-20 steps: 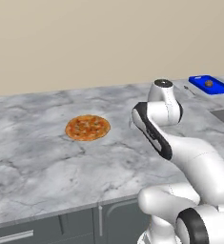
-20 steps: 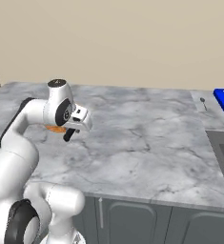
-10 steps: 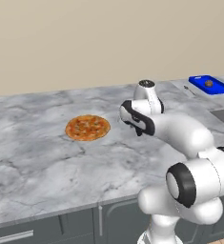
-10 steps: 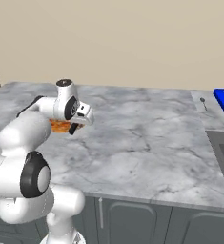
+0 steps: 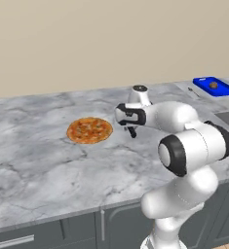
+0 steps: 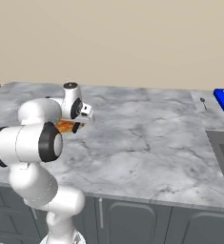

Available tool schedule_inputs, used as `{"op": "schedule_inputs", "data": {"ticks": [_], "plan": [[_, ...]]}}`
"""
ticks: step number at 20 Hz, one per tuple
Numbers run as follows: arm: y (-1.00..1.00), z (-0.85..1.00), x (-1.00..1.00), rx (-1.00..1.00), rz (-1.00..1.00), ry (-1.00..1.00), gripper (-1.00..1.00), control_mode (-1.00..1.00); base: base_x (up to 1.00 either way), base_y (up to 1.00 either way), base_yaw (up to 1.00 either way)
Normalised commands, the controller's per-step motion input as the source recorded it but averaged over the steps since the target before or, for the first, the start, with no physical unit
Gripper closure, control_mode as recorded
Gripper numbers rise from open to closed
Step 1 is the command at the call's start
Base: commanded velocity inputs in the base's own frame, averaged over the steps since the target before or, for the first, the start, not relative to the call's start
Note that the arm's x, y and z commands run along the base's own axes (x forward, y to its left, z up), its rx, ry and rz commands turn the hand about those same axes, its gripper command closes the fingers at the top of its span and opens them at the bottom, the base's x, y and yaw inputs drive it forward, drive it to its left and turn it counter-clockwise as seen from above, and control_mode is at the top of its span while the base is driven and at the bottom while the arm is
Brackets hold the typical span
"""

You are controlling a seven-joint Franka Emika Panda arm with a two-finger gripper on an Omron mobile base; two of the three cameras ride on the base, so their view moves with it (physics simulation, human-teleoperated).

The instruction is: Take the pizza cutter from the drawer on the left and place it on the dining counter for cutting.

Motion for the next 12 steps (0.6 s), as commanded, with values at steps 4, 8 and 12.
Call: {"op": "schedule_inputs", "data": {"ticks": [4, 8, 12], "plan": [[0.46, -0.22, 0.54, 0.00, 0.00, 0.17, 1.00, -1.00, 0.00, 0.00, 0.00], [0.11, -0.41, 0.33, 0.00, -0.01, 0.16, 1.00, -1.00, 0.00, 0.00, 0.00], [0.00, -0.54, 0.17, 0.00, -0.01, 0.08, 1.00, -1.00, 0.00, 0.00, 0.00]]}}
